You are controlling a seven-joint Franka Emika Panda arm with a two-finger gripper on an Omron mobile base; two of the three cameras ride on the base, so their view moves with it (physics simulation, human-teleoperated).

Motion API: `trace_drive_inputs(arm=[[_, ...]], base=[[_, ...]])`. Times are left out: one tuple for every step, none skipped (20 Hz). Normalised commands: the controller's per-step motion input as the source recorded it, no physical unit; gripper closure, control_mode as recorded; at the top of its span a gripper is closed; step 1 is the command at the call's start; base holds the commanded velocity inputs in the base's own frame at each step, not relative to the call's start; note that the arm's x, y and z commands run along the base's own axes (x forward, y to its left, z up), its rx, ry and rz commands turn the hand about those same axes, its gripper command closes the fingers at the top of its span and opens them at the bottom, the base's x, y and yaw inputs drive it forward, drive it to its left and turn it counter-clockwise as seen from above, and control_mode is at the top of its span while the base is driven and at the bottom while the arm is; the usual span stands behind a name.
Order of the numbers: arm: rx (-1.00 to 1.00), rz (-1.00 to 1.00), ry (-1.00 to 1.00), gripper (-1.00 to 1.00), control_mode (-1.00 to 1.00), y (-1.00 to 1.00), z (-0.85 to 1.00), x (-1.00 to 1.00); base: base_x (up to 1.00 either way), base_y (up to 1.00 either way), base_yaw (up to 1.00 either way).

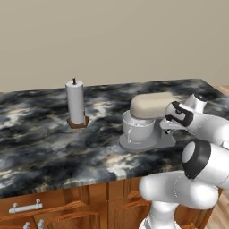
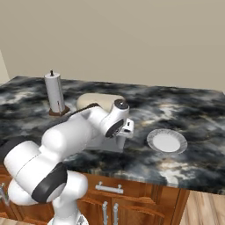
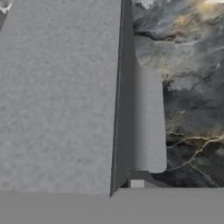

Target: Add butter and sugar cubes to the stand mixer bowl and then turn on the stand mixer to begin making frosting.

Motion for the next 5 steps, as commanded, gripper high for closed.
trace_drive_inputs(arm=[[0.25, 0.07, 0.08, 1.00, -1.00, -0.48, -0.32, 0.00], [0.24, 0.07, 0.07, 1.00, -1.00, -0.48, -0.34, 0.00], [0.24, 0.07, 0.08, 1.00, -1.00, -0.48, -0.34, 0.00], [0.23, 0.07, 0.07, 1.00, -1.00, -0.47, -0.36, 0.00], [0.23, 0.07, 0.08, 1.00, -1.00, -0.48, -0.37, 0.00]], base=[[0.00, 0.00, 0.00], [0.00, 0.00, 0.00], [0.00, 0.00, 0.00], [0.00, 0.00, 0.00], [0.00, 0.00, 0.00]])
